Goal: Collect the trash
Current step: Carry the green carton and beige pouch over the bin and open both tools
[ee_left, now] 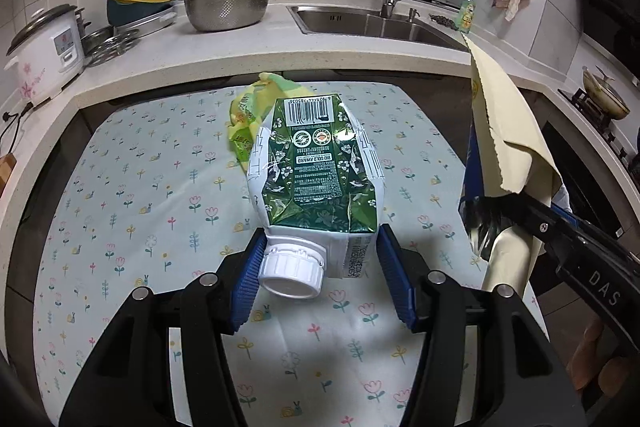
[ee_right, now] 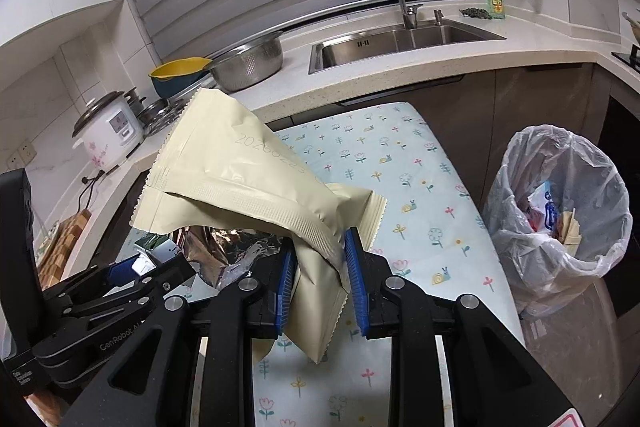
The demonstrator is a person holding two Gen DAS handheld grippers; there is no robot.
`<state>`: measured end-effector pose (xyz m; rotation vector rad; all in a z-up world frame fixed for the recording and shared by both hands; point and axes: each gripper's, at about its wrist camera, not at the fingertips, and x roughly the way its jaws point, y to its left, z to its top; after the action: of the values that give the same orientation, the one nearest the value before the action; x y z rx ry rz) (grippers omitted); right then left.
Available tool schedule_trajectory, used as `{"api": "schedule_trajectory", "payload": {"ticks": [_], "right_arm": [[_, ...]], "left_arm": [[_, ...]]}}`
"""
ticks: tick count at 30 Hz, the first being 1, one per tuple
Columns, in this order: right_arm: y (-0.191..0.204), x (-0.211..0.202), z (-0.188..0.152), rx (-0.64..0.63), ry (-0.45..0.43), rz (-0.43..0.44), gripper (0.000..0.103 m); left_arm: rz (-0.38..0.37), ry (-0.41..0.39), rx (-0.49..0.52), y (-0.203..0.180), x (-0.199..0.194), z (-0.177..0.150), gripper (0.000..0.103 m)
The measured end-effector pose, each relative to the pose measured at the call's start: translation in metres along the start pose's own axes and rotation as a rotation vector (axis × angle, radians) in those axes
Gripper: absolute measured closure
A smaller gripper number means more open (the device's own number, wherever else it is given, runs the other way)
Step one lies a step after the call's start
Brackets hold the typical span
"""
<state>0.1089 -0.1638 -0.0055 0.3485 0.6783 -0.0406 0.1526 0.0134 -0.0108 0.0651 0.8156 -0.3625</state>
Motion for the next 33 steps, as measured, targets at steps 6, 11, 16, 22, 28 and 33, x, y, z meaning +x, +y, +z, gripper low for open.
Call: {"api": "schedule_trajectory", "payload": {"ticks": [6,11,16,22,28,33], "right_arm": [[-0.032,-0.02,-0.002,0.041,-0.024,-0.018,0.079],[-0.05,-0.031,-0.005,0.06,-0.034,-0.034,0.079],[-0.069,-0.04,-0.006,0.079,-0.046,-0.054,0.079],[-0.095,-0.049,-0.005,0.111,-0.064,-0.082,0.079],[-0.12,-0.056,-0.001,0.144,-0.083,-0.116,0.079],[-0.147,-0.062,0.003,0.177,-0.1,-0.154,0.079]], "left_arm": [[-0.02,-0.002,0.05,-0.037,-0.007,-0.003,0.05],[-0.035,0.0,0.089,-0.064,-0.007,-0.004,0.05],[-0.049,-0.001,0.118,-0.087,-0.006,-0.003,0.05],[-0.069,0.004,0.151,-0.11,0.0,0.001,0.05],[-0.094,0.007,0.188,-0.134,0.007,0.006,0.05],[-0.123,0.01,0.216,-0.157,0.017,0.012,0.05]]}}
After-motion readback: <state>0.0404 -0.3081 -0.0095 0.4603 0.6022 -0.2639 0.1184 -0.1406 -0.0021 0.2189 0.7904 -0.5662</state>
